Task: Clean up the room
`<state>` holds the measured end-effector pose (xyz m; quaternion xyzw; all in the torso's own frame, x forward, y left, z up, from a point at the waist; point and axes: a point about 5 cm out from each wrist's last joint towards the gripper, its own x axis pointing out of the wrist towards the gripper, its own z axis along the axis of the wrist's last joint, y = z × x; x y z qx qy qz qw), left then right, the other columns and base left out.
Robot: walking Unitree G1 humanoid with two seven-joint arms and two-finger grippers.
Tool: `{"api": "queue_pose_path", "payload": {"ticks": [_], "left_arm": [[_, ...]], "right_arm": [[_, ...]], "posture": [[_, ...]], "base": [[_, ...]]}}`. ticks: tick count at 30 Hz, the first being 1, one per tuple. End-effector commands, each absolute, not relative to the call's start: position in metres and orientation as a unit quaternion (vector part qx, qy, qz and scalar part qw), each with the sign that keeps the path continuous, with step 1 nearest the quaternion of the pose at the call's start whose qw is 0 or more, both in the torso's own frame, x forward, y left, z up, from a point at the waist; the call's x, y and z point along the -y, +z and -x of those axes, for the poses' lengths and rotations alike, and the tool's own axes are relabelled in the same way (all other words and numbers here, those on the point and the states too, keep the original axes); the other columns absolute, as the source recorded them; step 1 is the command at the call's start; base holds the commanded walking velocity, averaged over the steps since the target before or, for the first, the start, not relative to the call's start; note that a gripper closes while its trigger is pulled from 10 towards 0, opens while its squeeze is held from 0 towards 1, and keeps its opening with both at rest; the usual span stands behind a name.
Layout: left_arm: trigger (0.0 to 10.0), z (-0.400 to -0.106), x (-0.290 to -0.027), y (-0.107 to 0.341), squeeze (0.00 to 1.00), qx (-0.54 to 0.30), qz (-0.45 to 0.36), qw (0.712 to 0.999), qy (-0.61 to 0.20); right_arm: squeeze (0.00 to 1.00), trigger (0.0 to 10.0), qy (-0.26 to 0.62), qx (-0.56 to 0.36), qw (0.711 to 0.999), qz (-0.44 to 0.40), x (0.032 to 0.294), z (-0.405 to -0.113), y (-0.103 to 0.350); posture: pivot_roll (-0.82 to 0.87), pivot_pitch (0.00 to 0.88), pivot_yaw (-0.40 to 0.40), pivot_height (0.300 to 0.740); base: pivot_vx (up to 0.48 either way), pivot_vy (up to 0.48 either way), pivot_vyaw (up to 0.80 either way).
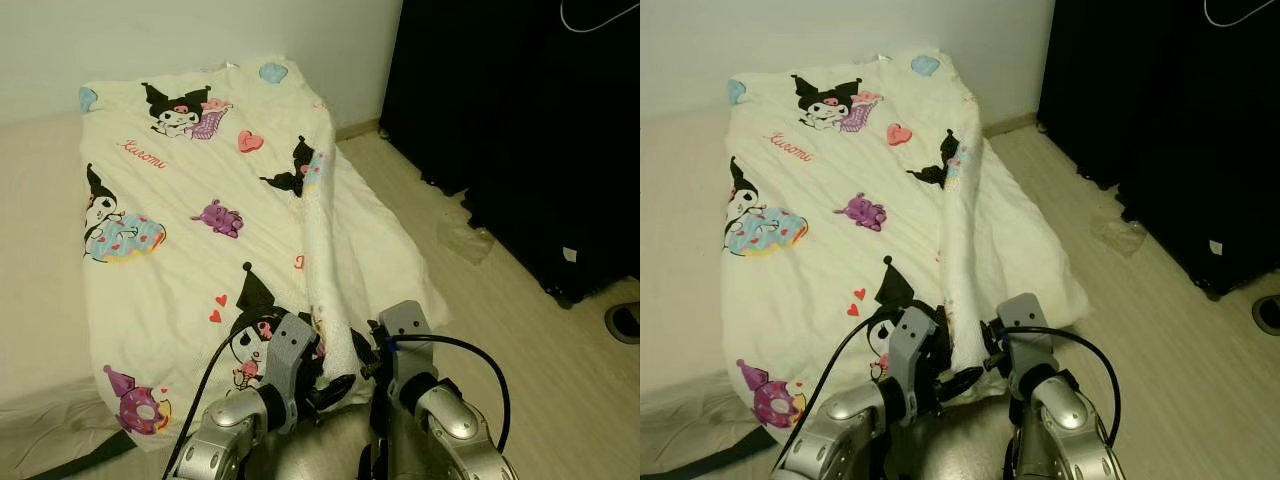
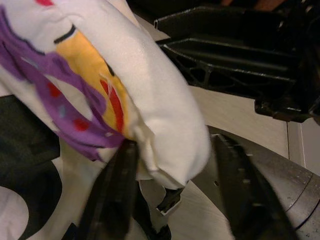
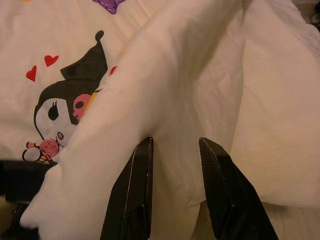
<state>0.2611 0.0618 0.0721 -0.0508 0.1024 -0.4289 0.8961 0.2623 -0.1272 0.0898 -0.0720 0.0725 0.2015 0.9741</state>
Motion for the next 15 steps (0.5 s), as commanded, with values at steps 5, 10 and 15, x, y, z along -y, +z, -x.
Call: {"api": "queue_pose_path", "payload": {"ticks": [5,10,15], "left_arm": [[10.0,-0.253,-0.071,0.085,0.00,-0.085,0.076,0.880,-0.461],[10.0,-0.244,-0.076,0.093,0.00,-0.092,0.121,0.860,-0.488],[10.0,-0.229,-0.089,0.095,0.00,-0.104,0.112,0.846,-0.511]], "right_arm": [[0.00,10.0,0.205,-0.079,0.973,0.067,0.129,-0.259,0.087],[0.00,10.0,0.251,-0.086,0.964,0.033,0.125,-0.256,0.092],[0.00,10.0,0.514,-0.153,0.844,0.019,0.111,-0.211,0.113]], "posture": [[-0.09,0.275,0.022,0.583],[-0.09,0.270,0.027,0.583],[-0.09,0.261,0.029,0.583]], "base": [[0.000,0.000,0.00],[0.000,0.000,0.00],[0.000,0.000,0.00]]}}
